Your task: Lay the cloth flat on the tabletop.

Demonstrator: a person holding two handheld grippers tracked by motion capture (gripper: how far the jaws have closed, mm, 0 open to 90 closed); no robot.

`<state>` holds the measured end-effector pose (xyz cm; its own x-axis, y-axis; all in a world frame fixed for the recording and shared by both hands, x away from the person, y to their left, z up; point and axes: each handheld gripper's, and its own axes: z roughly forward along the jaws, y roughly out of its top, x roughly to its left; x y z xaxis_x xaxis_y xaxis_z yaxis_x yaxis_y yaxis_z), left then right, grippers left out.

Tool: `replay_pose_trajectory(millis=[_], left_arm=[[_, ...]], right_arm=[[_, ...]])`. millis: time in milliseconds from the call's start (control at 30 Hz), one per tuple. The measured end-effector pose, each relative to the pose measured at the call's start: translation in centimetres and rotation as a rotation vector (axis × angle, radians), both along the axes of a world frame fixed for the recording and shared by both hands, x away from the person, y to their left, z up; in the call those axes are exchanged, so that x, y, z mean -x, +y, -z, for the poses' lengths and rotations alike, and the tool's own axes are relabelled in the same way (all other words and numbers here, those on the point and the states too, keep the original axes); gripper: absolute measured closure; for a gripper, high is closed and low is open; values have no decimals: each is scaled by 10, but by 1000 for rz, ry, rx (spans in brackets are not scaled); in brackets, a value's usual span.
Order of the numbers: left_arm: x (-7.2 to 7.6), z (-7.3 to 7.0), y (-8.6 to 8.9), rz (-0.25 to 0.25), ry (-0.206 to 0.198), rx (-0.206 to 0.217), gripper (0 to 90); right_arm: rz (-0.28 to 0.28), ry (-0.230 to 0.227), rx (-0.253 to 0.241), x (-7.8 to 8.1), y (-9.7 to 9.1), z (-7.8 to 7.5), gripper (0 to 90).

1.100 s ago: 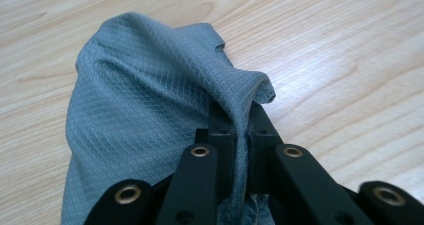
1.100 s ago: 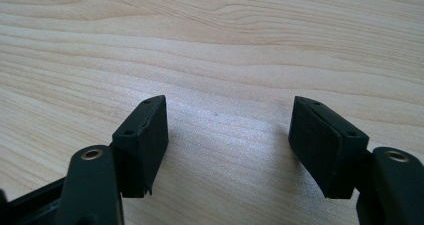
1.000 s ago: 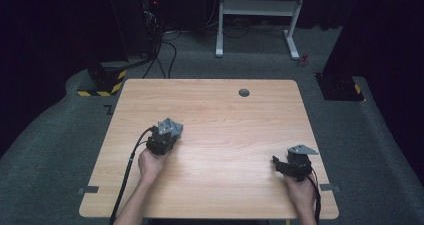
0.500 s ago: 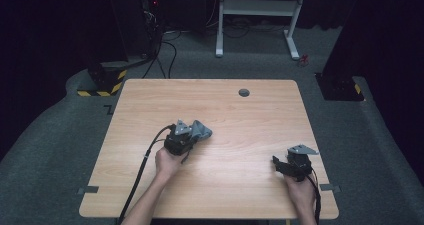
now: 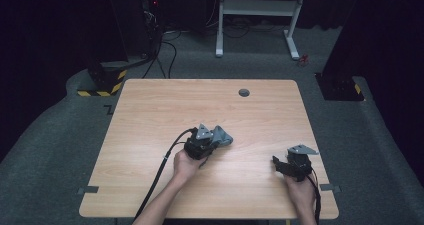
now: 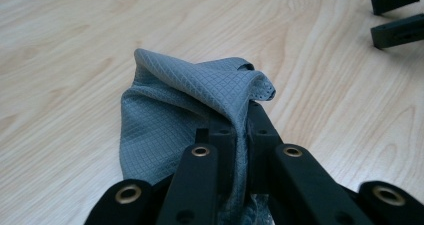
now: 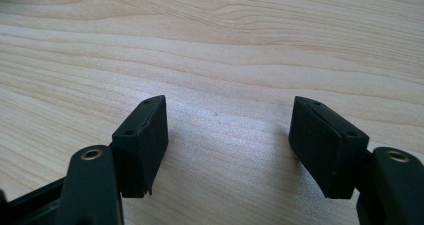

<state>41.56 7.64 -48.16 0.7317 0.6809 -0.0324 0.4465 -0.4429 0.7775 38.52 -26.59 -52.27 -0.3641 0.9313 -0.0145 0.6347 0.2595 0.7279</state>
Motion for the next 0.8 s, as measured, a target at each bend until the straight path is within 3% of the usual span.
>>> replay_pose_trajectory(millis=[267, 567, 633, 800], left_arm=[[-1, 5, -15, 38, 17, 5, 837], [1, 3, -8, 36, 20, 0, 752], [1, 2, -5, 33, 18, 0, 762], [-1, -2, 8, 9, 14, 15, 793]], right_arm=[[-7, 2, 2, 0, 0, 0, 317], [-9, 2, 3, 0, 0, 0, 321], [-13, 3, -1, 1, 1, 0, 354], [-40, -15, -3, 4, 4, -1, 543]])
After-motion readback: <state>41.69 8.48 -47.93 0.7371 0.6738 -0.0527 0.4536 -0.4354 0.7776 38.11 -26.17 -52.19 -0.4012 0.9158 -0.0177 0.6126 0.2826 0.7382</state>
